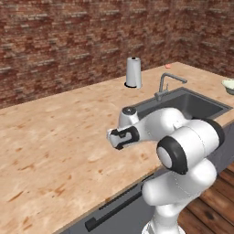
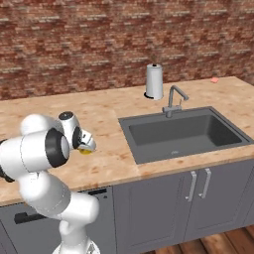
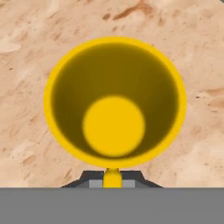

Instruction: Move the mug from next to the sink to the open cabinet. Then, move the bowl with the sweet potato to the fridge to clear the area for faucet cleaning.

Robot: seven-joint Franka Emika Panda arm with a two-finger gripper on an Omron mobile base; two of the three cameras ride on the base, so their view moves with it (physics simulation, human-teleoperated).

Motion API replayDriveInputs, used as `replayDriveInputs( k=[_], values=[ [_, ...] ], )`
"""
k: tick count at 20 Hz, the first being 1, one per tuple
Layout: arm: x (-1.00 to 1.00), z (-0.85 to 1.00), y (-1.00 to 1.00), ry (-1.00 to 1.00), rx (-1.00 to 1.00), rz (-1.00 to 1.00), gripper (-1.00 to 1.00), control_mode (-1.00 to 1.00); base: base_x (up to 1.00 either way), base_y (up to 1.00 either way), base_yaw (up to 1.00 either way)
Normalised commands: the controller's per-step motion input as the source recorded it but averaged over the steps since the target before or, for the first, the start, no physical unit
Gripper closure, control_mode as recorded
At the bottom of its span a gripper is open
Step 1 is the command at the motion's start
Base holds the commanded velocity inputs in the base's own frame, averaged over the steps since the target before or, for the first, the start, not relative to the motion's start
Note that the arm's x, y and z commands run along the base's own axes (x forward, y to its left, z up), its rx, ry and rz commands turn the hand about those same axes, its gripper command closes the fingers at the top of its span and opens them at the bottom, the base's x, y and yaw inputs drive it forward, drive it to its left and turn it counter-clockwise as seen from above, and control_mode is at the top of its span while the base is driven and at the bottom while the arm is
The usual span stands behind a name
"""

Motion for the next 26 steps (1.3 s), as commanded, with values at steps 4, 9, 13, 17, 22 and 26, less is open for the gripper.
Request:
replayDriveInputs(
  k=[4, 9, 13, 17, 22, 26],
  values=[
    [-0.27, 0.79, -0.02, -0.1, 0.03, -0.2, 1.0, -1.0, 0.0, 0.0, 0.0],
    [-0.44, 1.0, -0.07, -0.19, 0.05, -0.33, 1.0, -1.0, 0.0, 0.0, 0.0],
    [-0.51, 0.93, -0.23, -0.21, 0.09, -0.45, 1.0, -1.0, 0.0, 0.0, 0.0],
    [0.0, 0.0, 0.0, 0.0, 0.0, 0.0, 1.0, 1.0, -0.17, -0.2, -0.68],
    [0.0, 0.0, 0.0, 0.0, 0.0, 0.0, 1.0, 1.0, 0.0, -0.26, -0.8],
    [0.0, 0.0, 0.0, 0.0, 0.0, 0.0, 1.0, 1.0, 0.12, -0.48, -0.86]
  ],
)
